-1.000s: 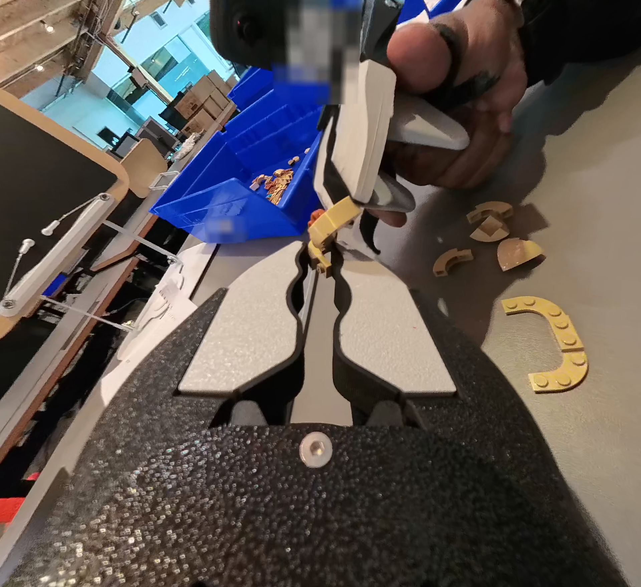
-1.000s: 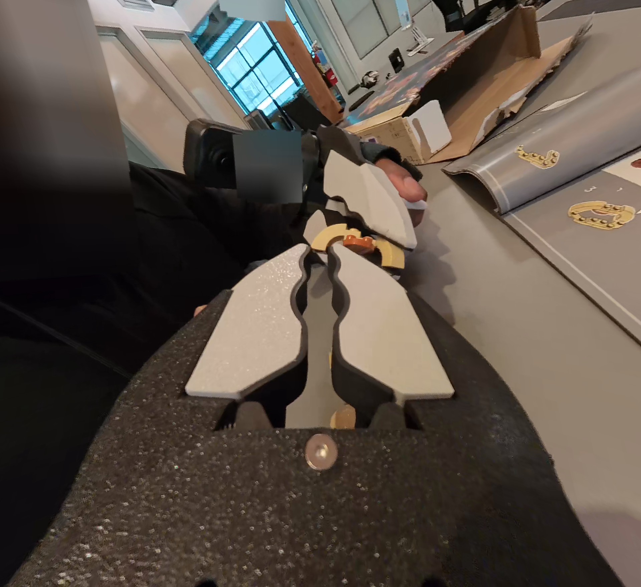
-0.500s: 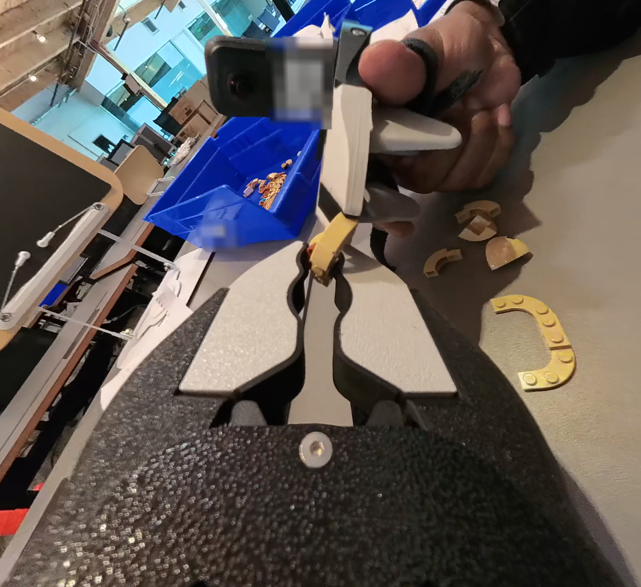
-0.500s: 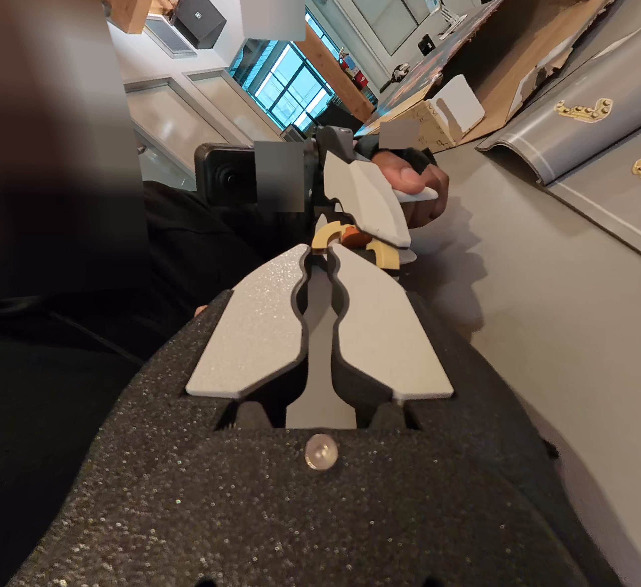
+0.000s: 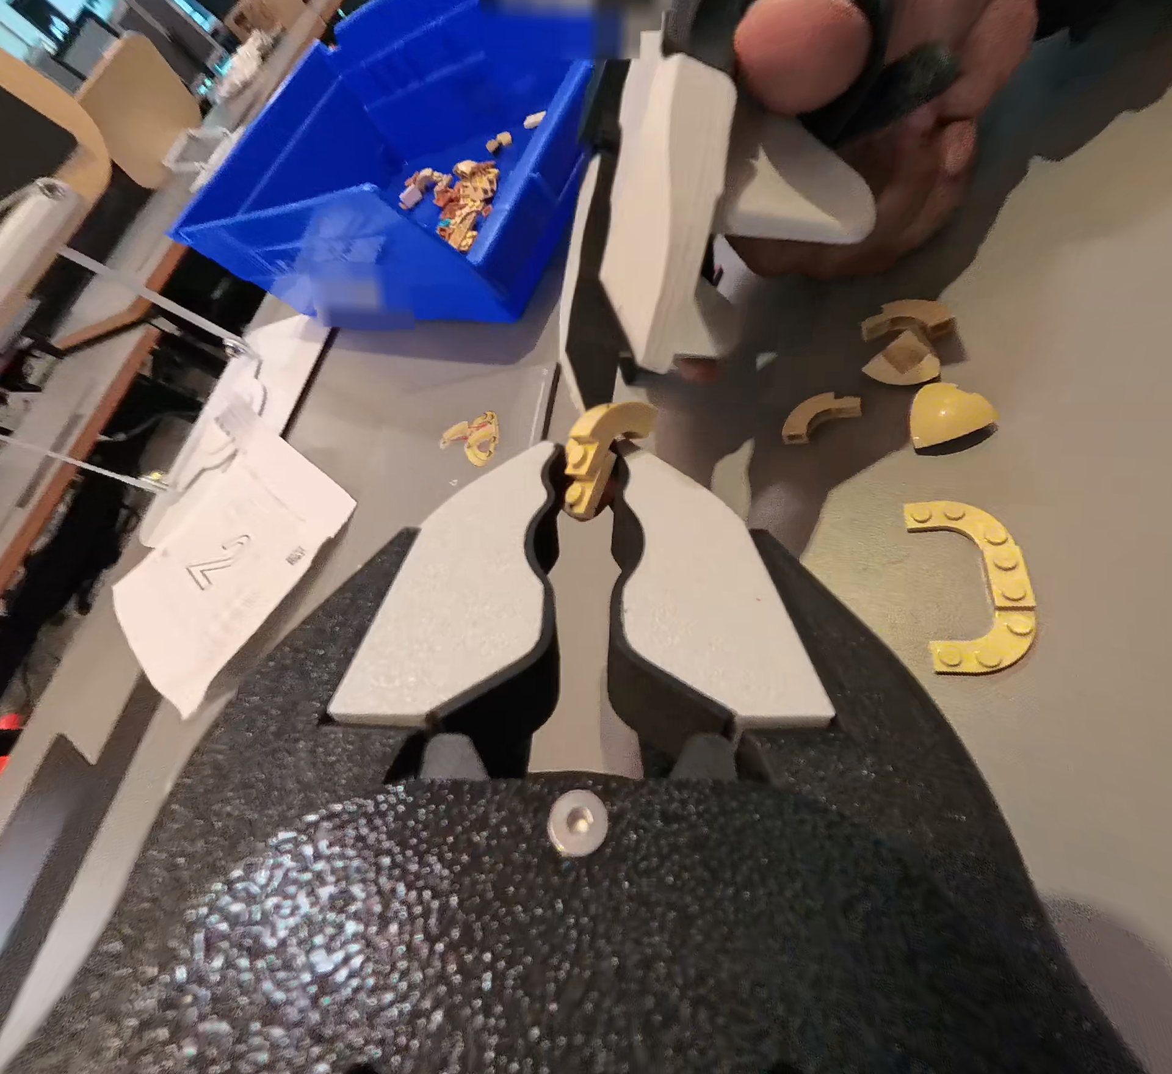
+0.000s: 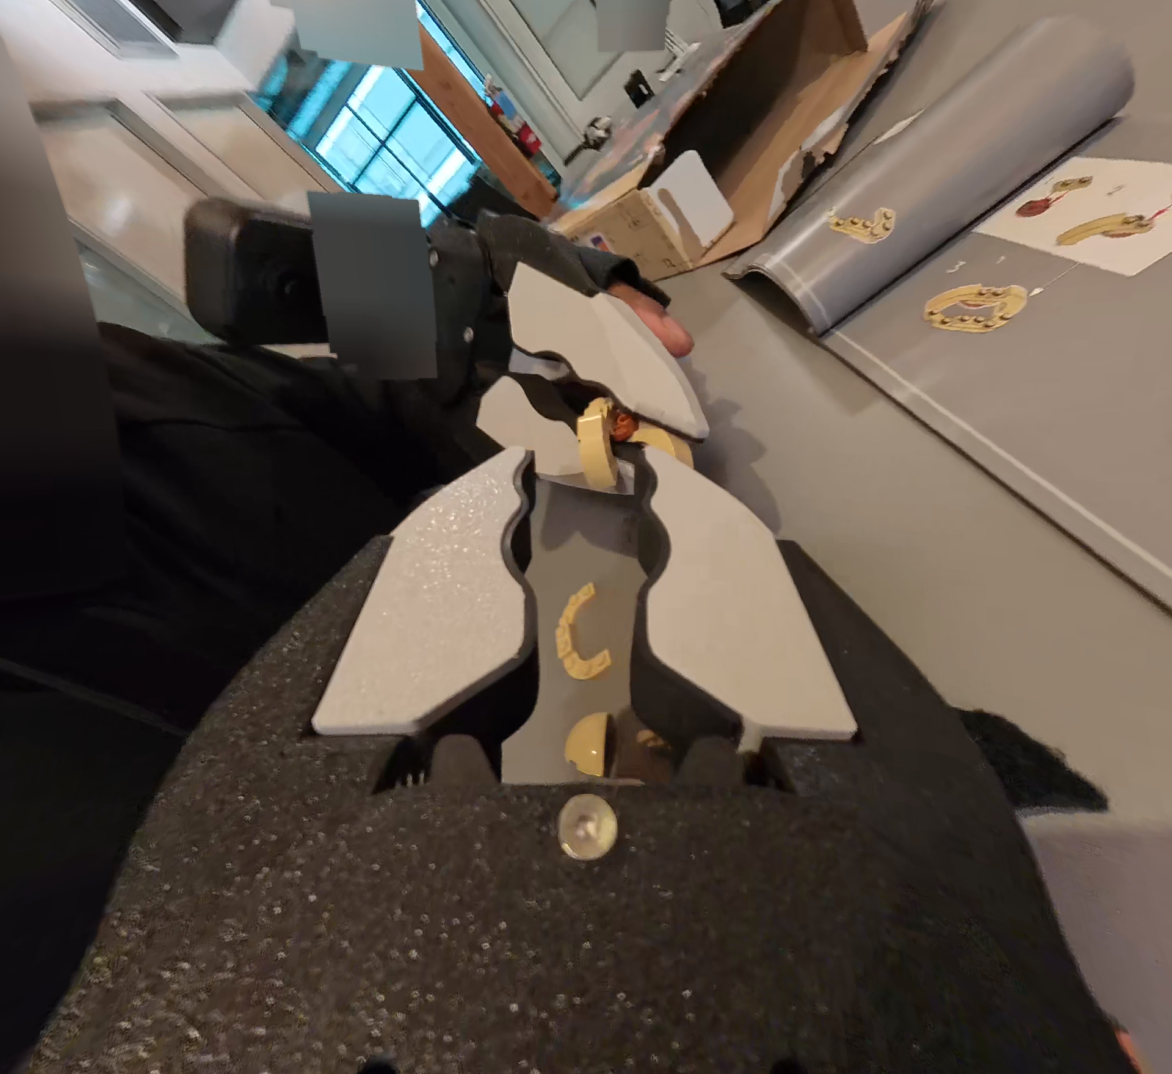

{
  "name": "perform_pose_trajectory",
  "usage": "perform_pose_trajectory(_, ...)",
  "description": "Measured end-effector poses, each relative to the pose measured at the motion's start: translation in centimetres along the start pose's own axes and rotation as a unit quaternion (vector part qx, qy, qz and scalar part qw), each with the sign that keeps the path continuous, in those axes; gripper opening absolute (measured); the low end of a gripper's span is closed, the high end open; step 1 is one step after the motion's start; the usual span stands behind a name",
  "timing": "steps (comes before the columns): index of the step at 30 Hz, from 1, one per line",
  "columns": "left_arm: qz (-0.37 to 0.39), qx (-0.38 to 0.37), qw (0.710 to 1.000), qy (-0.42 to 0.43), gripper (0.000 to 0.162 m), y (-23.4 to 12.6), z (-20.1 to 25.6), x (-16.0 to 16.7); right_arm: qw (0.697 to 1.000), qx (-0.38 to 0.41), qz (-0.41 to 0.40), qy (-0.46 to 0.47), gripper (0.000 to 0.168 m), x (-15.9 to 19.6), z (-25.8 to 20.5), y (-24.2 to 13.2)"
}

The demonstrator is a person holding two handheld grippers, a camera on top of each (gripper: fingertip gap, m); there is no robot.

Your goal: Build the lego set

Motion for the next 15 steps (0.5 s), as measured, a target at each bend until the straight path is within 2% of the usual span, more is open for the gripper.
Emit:
perform_pose_trajectory(7,-0.016,0.003,0.999,-0.038,0.012,0.2,-0.3,0.7,0.989,0.105,-0.034,-0.102,0.032,0.2,0.5,0.4)
perform_pose_trajectory(15,-0.051,-0.005,0.998,-0.023,0.011,0.6,0.2,1.1,0.974,0.167,-0.048,-0.149,0.018,0.6,1.1,1.1)
Point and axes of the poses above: each gripper's, where its closed fingertips meet, y out along the fingers, x out of its underside, z = x × y across the jaws, the point moved 3 cm from there along -y, back along the fingers, and after that the axes turned 4 degrees about -x, right-handed, at the moved point
